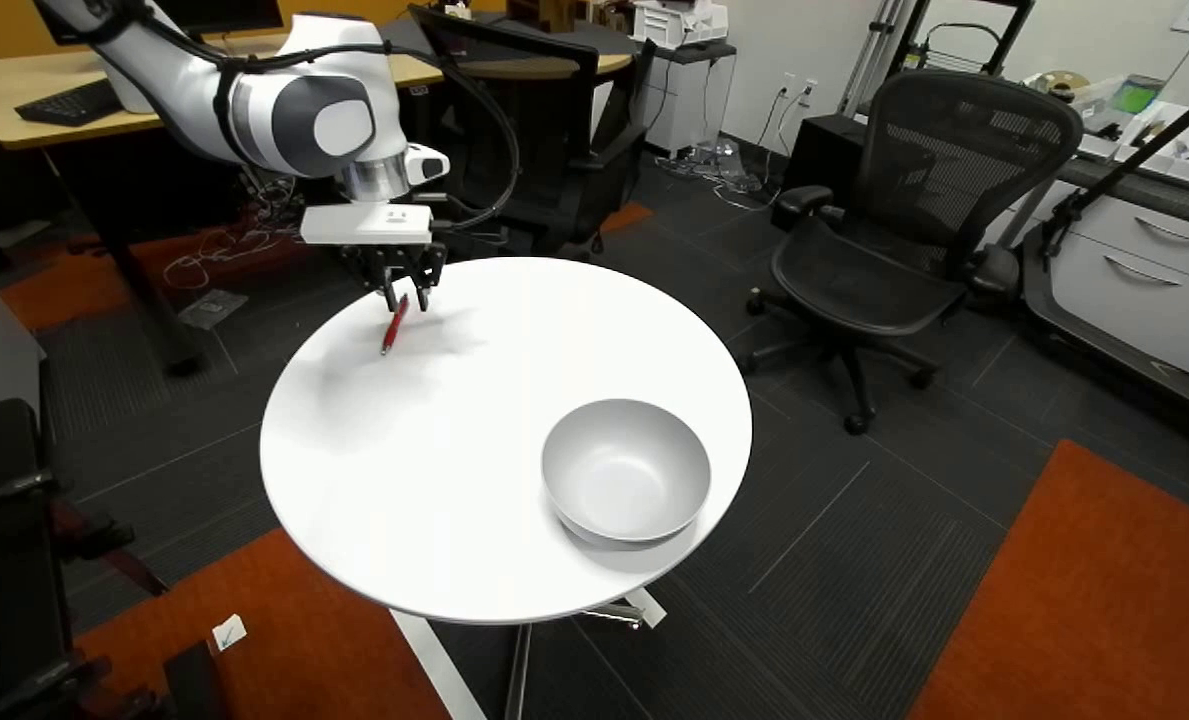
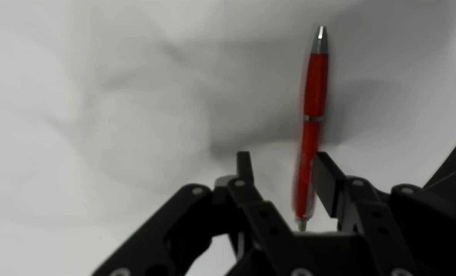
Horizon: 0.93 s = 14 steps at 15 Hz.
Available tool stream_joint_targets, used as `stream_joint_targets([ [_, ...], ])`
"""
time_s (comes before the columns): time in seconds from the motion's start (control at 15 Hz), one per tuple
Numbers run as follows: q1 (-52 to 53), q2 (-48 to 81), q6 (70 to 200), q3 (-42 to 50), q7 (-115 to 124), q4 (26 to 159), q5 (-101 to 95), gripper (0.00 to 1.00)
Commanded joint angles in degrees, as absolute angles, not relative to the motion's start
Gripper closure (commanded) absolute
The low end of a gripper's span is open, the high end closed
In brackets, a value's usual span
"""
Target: Remove the pen from the bowl and place it on the table
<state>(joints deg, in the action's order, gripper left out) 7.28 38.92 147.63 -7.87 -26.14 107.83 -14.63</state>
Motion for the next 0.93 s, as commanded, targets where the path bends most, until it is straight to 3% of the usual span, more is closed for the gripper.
stream_joint_targets([
  [0.0, 6.96, 39.2, 146.67, -8.77, -27.03, 107.24, -15.48, 0.23],
  [0.2, 7.49, 39.39, 146.95, -8.97, -26.54, 107.44, -15.58, 0.01],
  [0.87, 7.74, 40.12, 147.46, -9.36, -26.17, 107.7, -15.15, 0.0],
])
